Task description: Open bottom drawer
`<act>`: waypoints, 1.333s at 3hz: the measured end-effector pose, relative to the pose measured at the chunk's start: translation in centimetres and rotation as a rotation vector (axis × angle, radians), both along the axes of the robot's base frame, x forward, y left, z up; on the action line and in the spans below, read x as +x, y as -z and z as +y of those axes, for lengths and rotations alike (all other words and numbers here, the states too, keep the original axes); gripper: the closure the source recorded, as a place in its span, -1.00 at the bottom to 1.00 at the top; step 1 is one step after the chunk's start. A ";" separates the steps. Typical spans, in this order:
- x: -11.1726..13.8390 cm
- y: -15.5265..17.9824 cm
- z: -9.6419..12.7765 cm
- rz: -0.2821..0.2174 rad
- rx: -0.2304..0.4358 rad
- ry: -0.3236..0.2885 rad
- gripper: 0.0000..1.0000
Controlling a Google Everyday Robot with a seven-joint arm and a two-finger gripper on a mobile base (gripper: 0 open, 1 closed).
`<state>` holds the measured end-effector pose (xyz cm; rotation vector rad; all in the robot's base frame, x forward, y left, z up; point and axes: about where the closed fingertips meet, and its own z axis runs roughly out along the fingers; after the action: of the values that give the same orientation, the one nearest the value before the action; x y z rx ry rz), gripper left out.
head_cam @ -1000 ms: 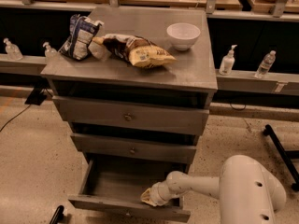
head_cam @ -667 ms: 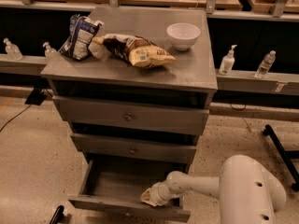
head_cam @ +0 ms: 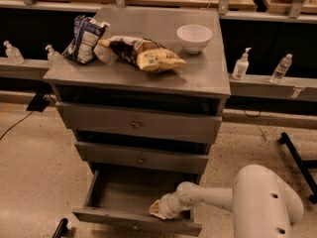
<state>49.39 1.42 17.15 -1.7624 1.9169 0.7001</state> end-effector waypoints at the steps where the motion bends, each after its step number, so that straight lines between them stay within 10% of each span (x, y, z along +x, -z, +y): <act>1: 0.0 0.0 0.0 0.000 0.000 0.000 0.17; 3: 0.7 -0.1 0.3 -0.019 0.024 0.018 0.97; 4: 2.9 -0.1 0.9 -0.078 0.099 0.074 1.00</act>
Offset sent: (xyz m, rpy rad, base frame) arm 0.1416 0.0248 0.0231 0.4529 -0.3598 -0.3346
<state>52.30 2.33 17.25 -1.6268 1.8532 0.6783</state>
